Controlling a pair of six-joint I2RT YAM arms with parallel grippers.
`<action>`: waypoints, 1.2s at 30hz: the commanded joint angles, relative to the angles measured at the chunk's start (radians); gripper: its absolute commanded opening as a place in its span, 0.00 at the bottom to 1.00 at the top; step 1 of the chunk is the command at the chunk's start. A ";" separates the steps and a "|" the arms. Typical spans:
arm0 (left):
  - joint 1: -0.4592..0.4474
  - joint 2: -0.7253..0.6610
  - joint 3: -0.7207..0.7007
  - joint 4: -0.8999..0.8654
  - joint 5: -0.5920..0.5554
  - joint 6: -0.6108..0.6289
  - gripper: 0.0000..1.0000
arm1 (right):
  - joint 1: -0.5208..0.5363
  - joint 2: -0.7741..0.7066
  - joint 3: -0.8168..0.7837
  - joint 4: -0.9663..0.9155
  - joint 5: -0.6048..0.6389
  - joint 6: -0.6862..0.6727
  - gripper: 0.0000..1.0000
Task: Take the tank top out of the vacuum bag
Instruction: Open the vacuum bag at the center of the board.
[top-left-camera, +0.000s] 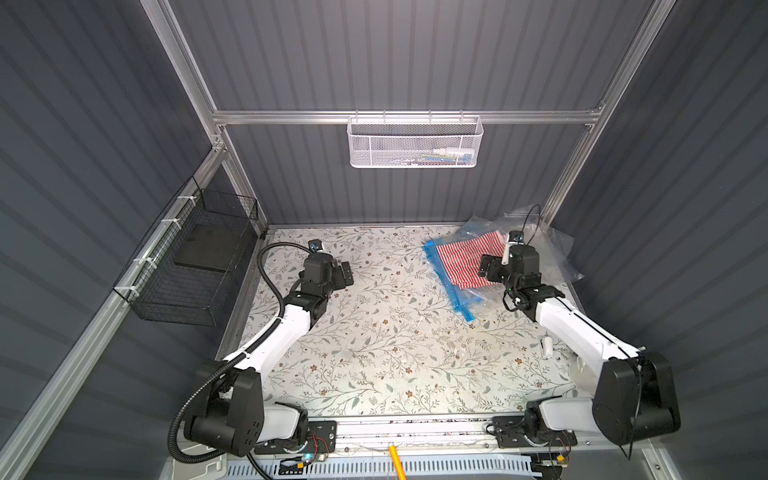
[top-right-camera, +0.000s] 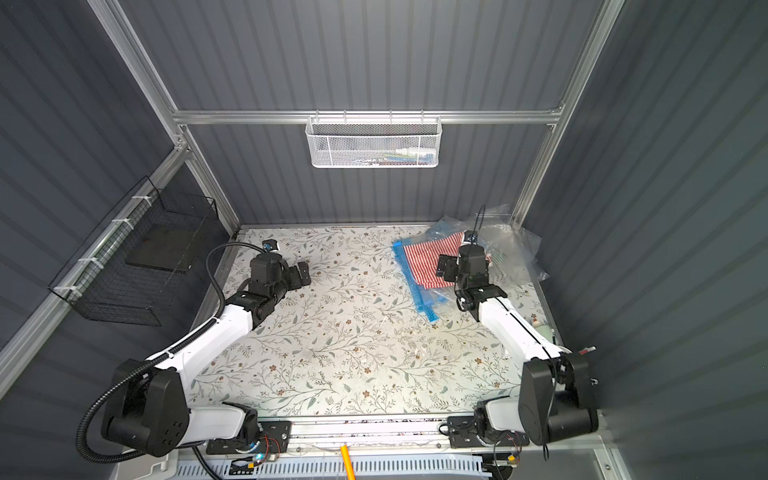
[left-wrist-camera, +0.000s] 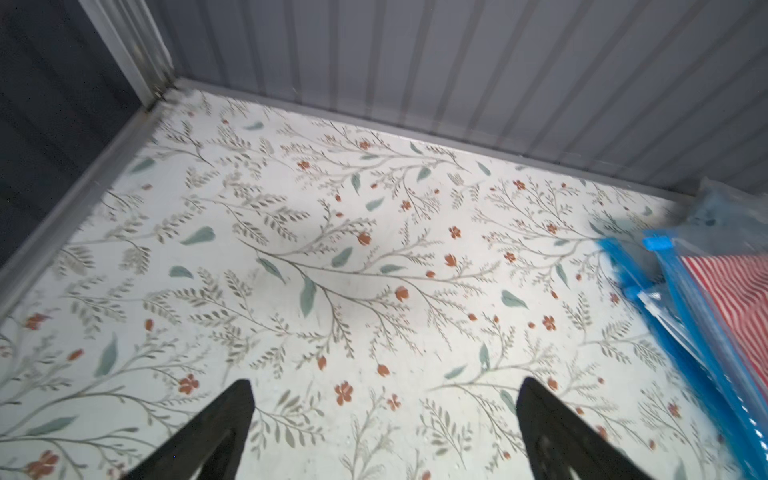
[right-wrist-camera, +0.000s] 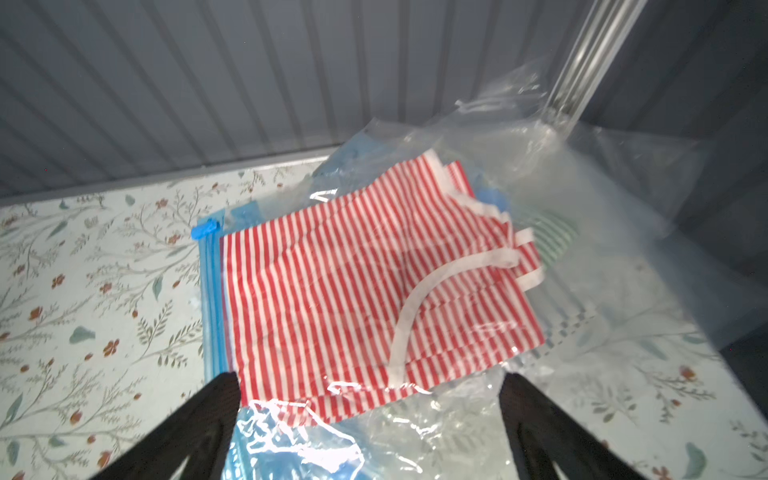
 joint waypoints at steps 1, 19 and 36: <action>-0.004 0.018 0.029 -0.082 0.200 -0.070 1.00 | 0.041 0.064 0.080 -0.170 -0.047 0.035 0.99; -0.008 0.062 -0.132 0.007 0.366 -0.148 1.00 | 0.217 0.524 0.555 -0.513 0.076 -0.072 0.71; -0.008 0.071 -0.153 0.004 0.367 -0.154 1.00 | 0.322 0.636 0.587 -0.482 0.284 -0.171 0.65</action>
